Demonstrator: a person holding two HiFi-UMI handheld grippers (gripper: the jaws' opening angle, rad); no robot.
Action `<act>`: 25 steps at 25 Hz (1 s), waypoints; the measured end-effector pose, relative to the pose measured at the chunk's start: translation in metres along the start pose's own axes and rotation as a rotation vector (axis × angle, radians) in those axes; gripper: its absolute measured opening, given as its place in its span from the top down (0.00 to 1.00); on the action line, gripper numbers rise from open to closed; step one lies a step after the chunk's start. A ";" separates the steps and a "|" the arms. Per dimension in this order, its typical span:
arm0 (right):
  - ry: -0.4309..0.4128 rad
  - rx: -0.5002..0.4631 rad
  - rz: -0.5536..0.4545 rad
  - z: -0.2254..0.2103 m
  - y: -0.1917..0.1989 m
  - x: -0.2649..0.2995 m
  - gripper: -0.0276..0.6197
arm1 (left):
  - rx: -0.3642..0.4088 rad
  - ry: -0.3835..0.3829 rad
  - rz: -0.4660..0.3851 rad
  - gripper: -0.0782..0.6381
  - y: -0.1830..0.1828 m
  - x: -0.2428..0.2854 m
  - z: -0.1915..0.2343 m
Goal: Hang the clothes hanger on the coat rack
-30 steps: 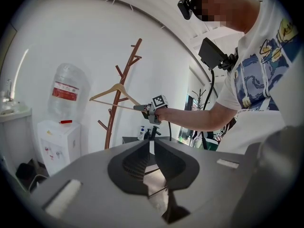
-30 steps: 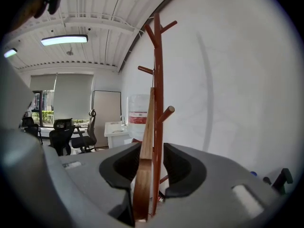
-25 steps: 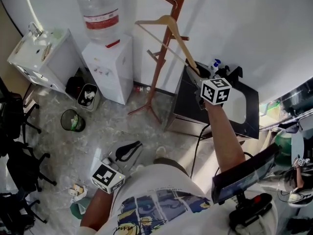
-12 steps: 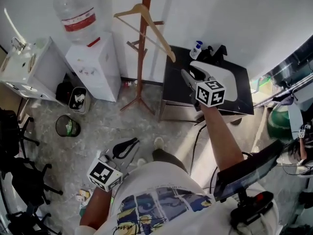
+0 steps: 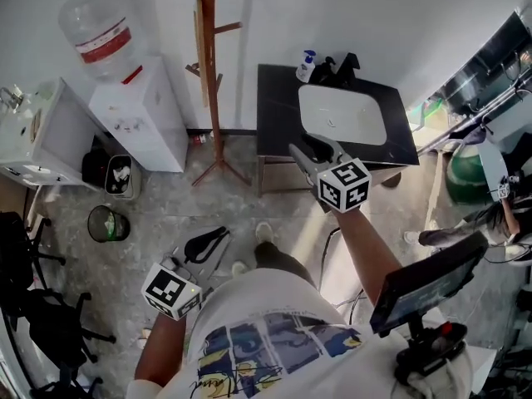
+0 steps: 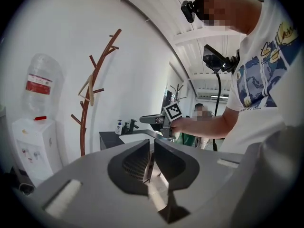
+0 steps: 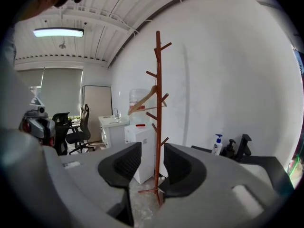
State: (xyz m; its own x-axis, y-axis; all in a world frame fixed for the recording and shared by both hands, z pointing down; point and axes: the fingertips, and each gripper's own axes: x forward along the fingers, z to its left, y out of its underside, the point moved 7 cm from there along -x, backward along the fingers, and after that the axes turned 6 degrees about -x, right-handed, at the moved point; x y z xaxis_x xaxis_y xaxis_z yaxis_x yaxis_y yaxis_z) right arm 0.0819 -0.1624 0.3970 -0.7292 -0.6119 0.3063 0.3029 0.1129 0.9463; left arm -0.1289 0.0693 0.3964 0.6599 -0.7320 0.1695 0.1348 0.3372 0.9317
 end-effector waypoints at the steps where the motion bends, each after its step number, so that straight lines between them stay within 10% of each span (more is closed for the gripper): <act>1: -0.007 -0.006 -0.001 0.008 0.001 -0.005 0.73 | 0.002 0.002 0.000 0.84 0.001 -0.001 0.000; 25: -0.182 -0.106 -0.022 0.130 0.005 -0.063 0.77 | 0.003 0.034 0.031 0.84 0.005 0.000 -0.007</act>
State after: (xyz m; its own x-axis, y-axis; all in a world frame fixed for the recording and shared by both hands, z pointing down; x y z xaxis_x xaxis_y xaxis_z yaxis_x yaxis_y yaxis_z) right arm 0.0491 -0.0217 0.3958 -0.8325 -0.4605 0.3081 0.3413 0.0117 0.9399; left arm -0.1236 0.0752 0.3986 0.6886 -0.7004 0.1876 0.1117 0.3580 0.9270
